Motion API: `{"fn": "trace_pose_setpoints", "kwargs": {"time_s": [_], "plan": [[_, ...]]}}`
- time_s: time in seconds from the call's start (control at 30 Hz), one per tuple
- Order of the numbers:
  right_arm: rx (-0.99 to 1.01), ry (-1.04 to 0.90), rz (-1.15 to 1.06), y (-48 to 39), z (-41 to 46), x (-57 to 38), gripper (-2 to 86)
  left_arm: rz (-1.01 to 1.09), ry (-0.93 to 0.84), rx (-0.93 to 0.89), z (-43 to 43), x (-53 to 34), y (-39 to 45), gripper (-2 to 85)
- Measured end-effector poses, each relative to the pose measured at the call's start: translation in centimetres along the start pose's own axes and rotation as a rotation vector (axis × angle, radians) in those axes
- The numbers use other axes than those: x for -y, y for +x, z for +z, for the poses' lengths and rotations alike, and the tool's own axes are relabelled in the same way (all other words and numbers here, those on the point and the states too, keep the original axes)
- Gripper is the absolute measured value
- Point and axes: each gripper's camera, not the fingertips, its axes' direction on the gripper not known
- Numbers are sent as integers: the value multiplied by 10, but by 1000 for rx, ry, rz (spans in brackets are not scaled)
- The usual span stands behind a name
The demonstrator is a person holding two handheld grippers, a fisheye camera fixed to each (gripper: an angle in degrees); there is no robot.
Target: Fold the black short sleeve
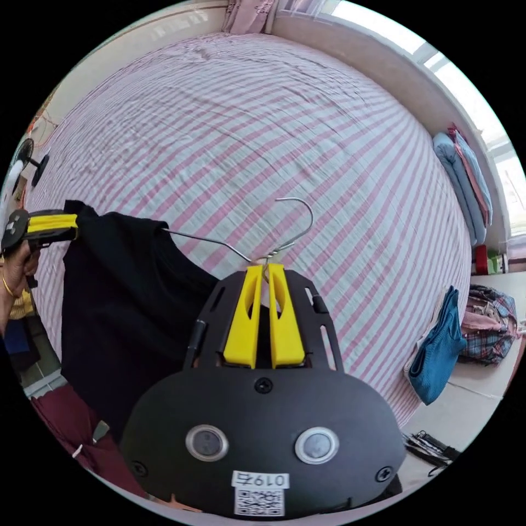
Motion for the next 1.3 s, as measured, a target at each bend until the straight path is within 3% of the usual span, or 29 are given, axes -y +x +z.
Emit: {"fn": "trace_pose_setpoints", "kwargs": {"time_s": [0.3,0.53,0.7,0.9,1.1,1.17,1.23,1.3], "plan": [[-22,85,336,113,-61,-74,-5,-13,-69,-52,-16,22,-4,7],[143,141,847,235,-67,-182,-4,-83,-105,-116,-35,29,-2,10],[346,391,739,265,-126,-190,-6,-48,-86,-171,-65,25,18,12],[572,721,660,307,-248,-158,-7,-190,114,-319,-169,-2,9,12],[729,992,543,367,-423,-133,-7,-134,133,-211,-276,-46,56,9],[732,1060,486,378,-488,-133,-7,4,0,79,-306,-51,102,8],[737,1115,403,385,-573,-135,-8,62,-19,366,-342,-56,135,7],[725,1139,328,383,-635,-140,-8,117,37,494,-392,-59,158,7]]}}
